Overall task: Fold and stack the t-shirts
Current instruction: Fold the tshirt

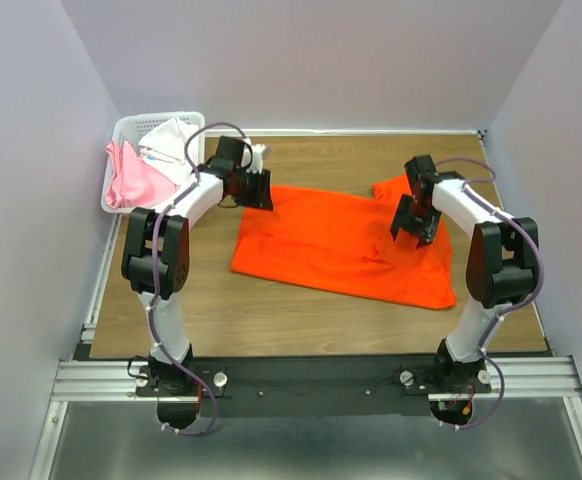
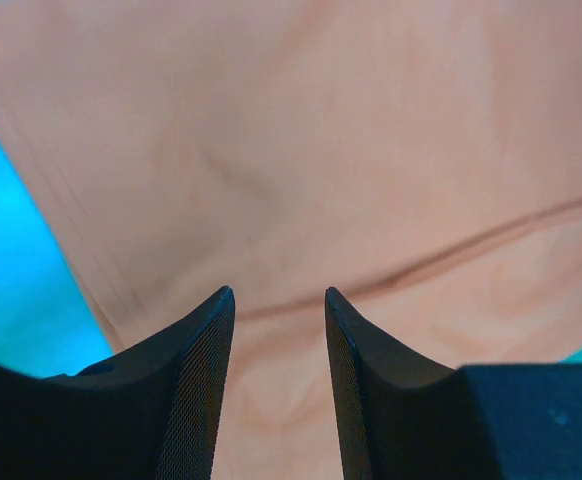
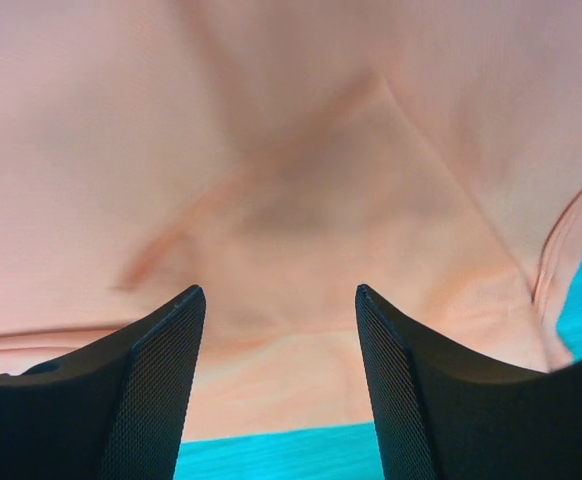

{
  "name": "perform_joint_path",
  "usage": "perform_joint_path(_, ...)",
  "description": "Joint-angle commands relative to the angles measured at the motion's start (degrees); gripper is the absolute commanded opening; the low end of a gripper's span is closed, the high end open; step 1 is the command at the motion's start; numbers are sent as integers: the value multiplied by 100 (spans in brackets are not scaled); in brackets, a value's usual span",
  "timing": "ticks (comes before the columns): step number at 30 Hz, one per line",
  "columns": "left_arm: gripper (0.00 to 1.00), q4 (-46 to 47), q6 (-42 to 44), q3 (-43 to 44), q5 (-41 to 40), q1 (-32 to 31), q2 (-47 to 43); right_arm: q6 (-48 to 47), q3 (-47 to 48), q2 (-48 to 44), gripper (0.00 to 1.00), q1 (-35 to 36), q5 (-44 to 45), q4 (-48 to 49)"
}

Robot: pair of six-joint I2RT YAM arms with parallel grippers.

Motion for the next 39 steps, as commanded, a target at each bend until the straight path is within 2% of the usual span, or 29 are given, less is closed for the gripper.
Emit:
perform_joint_path(1, 49, -237, -219, 782, -451, 300, 266, -163, 950, 113, 69, -8, 156, -166)
perform_joint_path(5, 48, -158, -501, 1406, -846, 573, 644, -338, 1742, 534, 70, -8, 262, -166)
perform_joint_path(15, 45, -334, -598, 3129, -1322, 600, 1918, -594, 3605, 2072, 70, -244, 306, 150)
perform_joint_path(22, 45, -281, -598, 3271, -1384, 600, 2235, -831, 4871, 3057, 70, -570, 138, 247)
perform_joint_path(39, 45, -96, -686, 3183, -1340, 600, 2429, -1385, 5628, 4112, 65, -790, -327, 1109)
